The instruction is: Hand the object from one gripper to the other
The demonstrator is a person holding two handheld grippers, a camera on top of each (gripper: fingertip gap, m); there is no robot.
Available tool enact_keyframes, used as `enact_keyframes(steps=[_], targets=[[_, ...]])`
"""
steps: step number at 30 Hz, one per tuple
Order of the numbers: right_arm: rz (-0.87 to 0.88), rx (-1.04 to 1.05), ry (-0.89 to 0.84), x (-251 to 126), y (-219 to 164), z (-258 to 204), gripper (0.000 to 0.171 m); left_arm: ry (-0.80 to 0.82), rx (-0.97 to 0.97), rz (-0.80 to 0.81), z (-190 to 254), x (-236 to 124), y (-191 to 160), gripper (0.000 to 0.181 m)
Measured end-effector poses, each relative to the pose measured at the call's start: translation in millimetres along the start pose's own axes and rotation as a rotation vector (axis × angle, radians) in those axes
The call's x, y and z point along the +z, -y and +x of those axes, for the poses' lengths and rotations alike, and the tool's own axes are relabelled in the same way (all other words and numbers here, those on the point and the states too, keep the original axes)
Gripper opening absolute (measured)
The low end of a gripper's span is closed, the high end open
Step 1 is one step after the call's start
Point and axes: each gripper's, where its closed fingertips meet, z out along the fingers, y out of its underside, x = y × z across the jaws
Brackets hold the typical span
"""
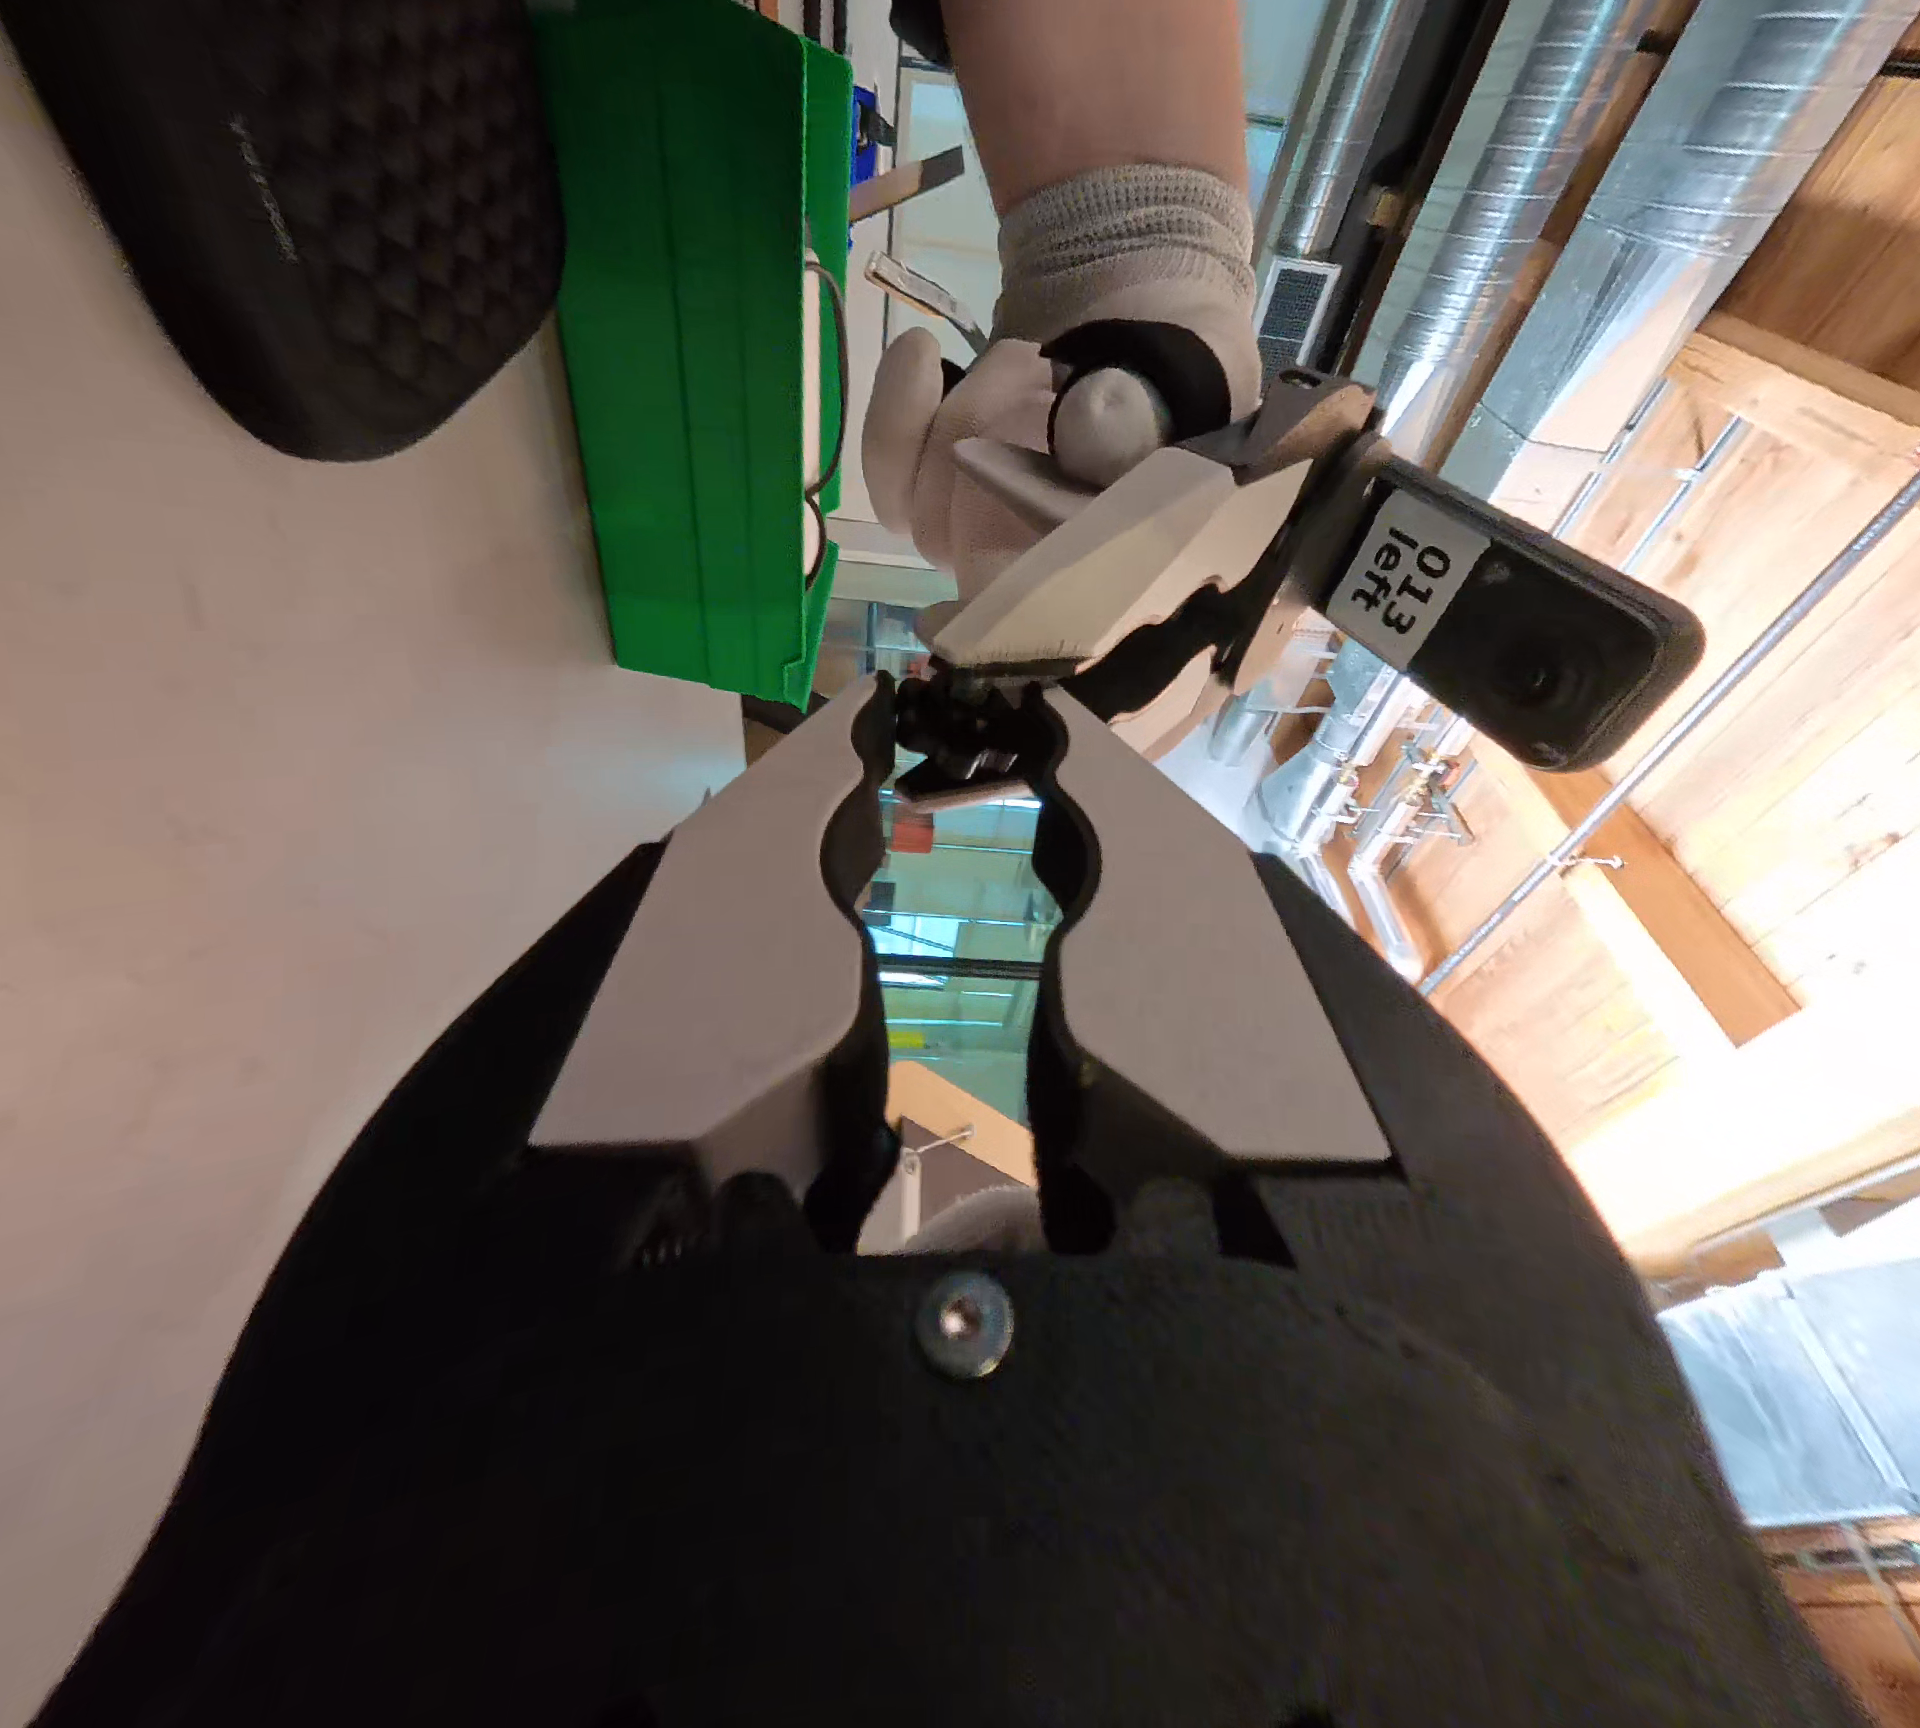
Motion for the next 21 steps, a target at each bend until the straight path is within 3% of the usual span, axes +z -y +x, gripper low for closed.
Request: enact_keyframes(steps=[5,13,17,21], targets=[[0.006,0.124,0.077,2,-2,-8,0.021,-0.010,-0.015,0.015,-2,4,-3,0.024],[0.025,0.575,0.075,4,-22,7,0.020,0.443,0.169,0.128,-33,-31,22,0.049],[0.081,0.863,0.104,3,-32,18,0.020,0.721,0.395,0.006,-39,-44,19,0.054],[0.119,1.011,0.143,2,-36,19,0.021,0.875,0.590,-0.151,-39,-45,15,0.047]])
